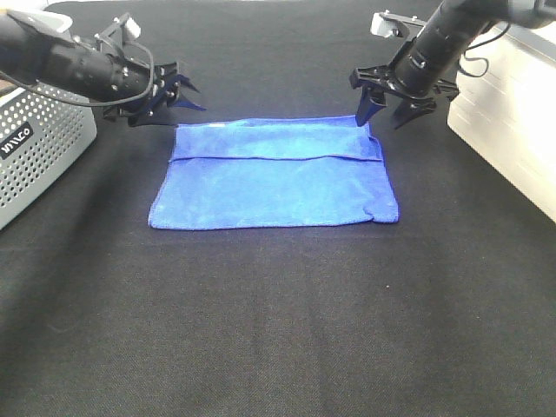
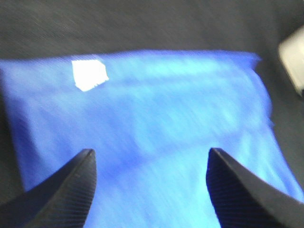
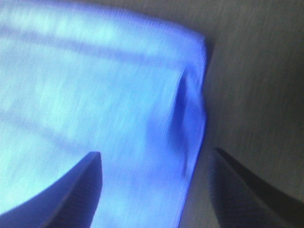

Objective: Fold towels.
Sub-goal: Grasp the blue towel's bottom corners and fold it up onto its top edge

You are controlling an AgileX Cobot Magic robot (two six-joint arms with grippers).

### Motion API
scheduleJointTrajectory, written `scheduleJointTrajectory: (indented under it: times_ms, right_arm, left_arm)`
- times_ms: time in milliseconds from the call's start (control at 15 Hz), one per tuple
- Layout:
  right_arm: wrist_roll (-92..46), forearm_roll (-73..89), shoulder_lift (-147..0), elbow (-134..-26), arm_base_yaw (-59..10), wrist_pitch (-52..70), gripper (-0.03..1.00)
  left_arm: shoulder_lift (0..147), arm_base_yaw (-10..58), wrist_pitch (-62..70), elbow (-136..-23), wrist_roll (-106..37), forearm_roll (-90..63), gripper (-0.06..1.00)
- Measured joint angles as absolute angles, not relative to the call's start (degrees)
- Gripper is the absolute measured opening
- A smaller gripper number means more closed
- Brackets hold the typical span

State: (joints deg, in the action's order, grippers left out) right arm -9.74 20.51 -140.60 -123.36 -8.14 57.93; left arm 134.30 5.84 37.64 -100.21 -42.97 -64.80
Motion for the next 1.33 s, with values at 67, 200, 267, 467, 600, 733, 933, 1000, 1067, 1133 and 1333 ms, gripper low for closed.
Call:
scheduleJointTrajectory:
  times_ms: [67, 200, 267, 467, 600, 733, 933, 1000, 1067, 1133, 1333]
  right_arm:
    - [-8.77, 20.4, -140.2, -123.36, -8.14, 62.51, 0.61]
    - [-8.48, 21.31, -140.15, -123.36, -8.14, 67.44, 0.61]
    - [-8.42, 21.43, -139.92, -123.13, -8.14, 68.98, 0.61]
    - [-8.25, 21.43, -137.74, -119.23, -8.14, 69.1, 0.61]
    - [-8.88, 22.92, -133.16, -107.66, -7.91, 65.66, 0.61]
    - [-12.83, 28.82, -128.23, -95.97, -5.96, 59.19, 0.61]
    - [-20.97, 34.32, -125.54, -87.2, -3.78, 53.97, 0.61]
    - [-21.37, 34.38, -125.65, -86.4, -3.9, 53.63, 0.61]
    - [-21.49, 34.49, -125.76, -86.06, -3.95, 53.17, 0.62]
    - [-21.54, 34.49, -125.99, -85.89, -3.95, 52.65, 0.62]
    - [-21.94, 34.43, -127.37, -85.89, -3.95, 50.31, 0.62]
  left_arm:
    - [133.27, 5.44, 42.51, -100.15, -41.94, -62.74, 0.63]
    - [131.55, 5.27, 45.03, -98.43, -37.41, -59.07, 0.63]
    - [130.18, 5.27, 45.15, -95.45, -33.58, -57.41, 0.63]
    - [127.54, 5.27, 44.35, -89.09, -29.97, -55.52, 0.63]
    - [122.78, 5.27, 40.62, -81.13, -25.9, -54.2, 0.64]
    - [120.38, 5.27, 36.78, -76.32, -21.6, -50.94, 0.64]
    - [120.78, 5.27, 35.98, -73.91, -19.25, -48.87, 0.64]
    - [121.12, 5.39, 35.98, -73.91, -19.19, -49.05, 0.64]
    - [121.75, 5.5, 35.87, -73.91, -19.19, -49.33, 0.64]
    - [122.56, 5.9, 35.12, -73.91, -19.14, -49.33, 0.64]
    - [124.16, 8.54, 32.43, -73.91, -19.08, -49.33, 0.64]
